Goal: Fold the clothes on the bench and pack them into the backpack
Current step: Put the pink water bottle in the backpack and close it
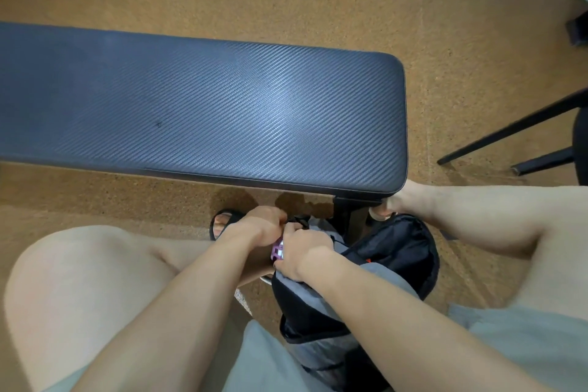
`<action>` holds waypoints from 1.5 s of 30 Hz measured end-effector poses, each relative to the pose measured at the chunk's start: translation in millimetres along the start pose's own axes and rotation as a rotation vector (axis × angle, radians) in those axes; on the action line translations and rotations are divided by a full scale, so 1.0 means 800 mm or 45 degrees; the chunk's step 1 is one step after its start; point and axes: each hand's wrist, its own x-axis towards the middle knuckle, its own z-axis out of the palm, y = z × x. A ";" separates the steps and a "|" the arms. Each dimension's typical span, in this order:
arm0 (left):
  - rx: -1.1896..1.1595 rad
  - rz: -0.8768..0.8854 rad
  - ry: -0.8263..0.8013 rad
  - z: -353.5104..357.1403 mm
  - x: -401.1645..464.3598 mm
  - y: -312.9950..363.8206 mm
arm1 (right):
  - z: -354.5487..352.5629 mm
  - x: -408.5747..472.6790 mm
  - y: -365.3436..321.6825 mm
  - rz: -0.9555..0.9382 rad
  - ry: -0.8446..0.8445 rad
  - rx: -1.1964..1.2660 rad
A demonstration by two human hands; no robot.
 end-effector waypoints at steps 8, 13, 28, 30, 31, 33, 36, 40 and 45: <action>-0.029 -0.098 -0.032 0.003 0.005 0.005 | -0.020 -0.006 0.016 -0.023 -0.208 0.234; 0.163 -0.131 0.109 0.001 -0.009 0.020 | -0.071 -0.047 0.099 -0.172 -0.055 0.761; -0.091 0.283 -0.466 0.004 -0.071 0.164 | 0.043 -0.116 0.207 0.371 -0.041 1.357; -0.005 0.273 -0.436 0.004 -0.080 0.165 | 0.051 -0.118 0.218 0.493 0.134 1.379; -0.008 0.247 -0.419 0.004 -0.086 0.166 | 0.053 -0.124 0.223 0.562 0.215 1.409; -0.078 0.166 -0.369 0.001 -0.094 0.156 | 0.068 -0.129 0.233 0.793 0.333 1.395; -0.237 -0.003 -0.232 0.000 -0.094 0.129 | 0.107 -0.105 0.245 1.096 0.178 1.610; -0.266 -0.009 -0.103 -0.003 -0.106 0.121 | 0.134 -0.077 0.248 1.004 -0.099 1.918; -0.348 0.027 -0.077 -0.007 -0.118 0.117 | 0.125 -0.098 0.248 0.936 -0.107 1.991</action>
